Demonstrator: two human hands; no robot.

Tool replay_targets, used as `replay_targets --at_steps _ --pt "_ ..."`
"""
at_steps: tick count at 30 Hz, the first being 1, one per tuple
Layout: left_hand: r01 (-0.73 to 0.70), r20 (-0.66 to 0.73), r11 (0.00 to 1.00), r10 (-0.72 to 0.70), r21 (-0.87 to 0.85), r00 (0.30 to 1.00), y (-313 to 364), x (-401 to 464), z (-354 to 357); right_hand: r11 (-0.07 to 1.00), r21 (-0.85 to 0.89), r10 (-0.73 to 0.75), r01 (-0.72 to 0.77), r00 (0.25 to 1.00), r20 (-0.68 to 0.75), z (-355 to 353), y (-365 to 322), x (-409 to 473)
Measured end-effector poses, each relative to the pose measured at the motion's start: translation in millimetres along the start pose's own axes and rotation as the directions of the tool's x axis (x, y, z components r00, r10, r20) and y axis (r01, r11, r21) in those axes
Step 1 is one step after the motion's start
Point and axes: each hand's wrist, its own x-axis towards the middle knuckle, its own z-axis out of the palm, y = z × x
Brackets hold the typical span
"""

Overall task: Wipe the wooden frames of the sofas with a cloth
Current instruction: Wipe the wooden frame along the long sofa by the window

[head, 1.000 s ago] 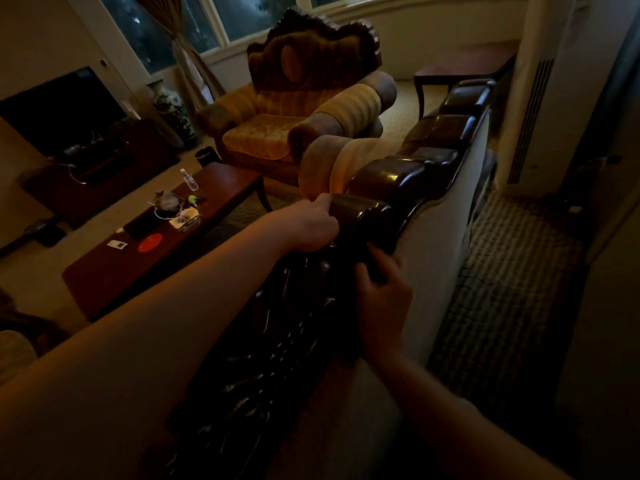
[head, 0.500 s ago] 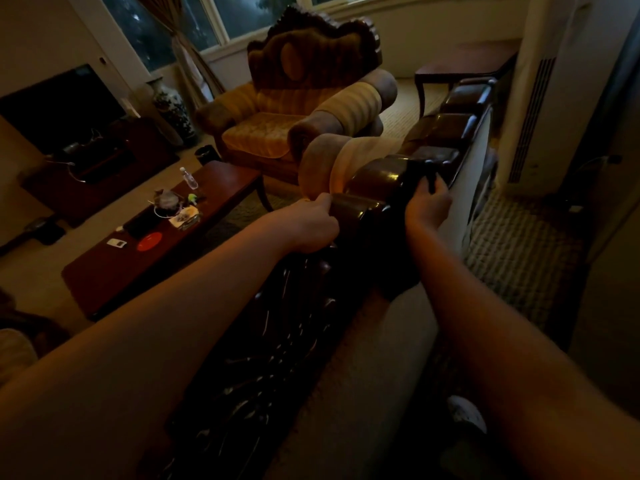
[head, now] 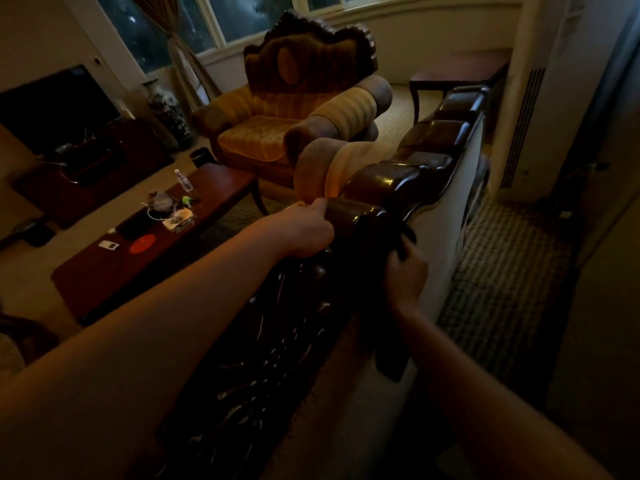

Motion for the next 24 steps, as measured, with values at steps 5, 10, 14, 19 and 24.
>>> replay_targets --at_steps 5,10,14,19,24 --pt "0.005 0.004 1.000 -0.005 -0.003 1.000 1 1 0 0.990 -0.115 0.079 -0.078 0.997 0.003 -14 -15 86" --pt "0.007 0.016 1.000 -0.007 -0.014 1.000 0 1 0 0.987 -0.148 -0.052 0.059 0.997 0.054 -6 4 17" --pt "-0.001 0.010 1.000 0.001 -0.017 1.000 -1 2 0 0.997 -0.017 -0.070 0.071 0.993 0.092 -8 8 -64" --pt "-0.009 -0.001 0.998 0.009 -0.059 1.000 -1 2 0 0.936 0.256 -0.274 0.240 0.956 0.106 -19 -40 -102" --pt "0.029 -0.129 0.946 -0.075 -0.324 0.989 -4 1 -3 0.856 0.105 -0.511 0.506 0.859 0.035 -2 -84 -59"
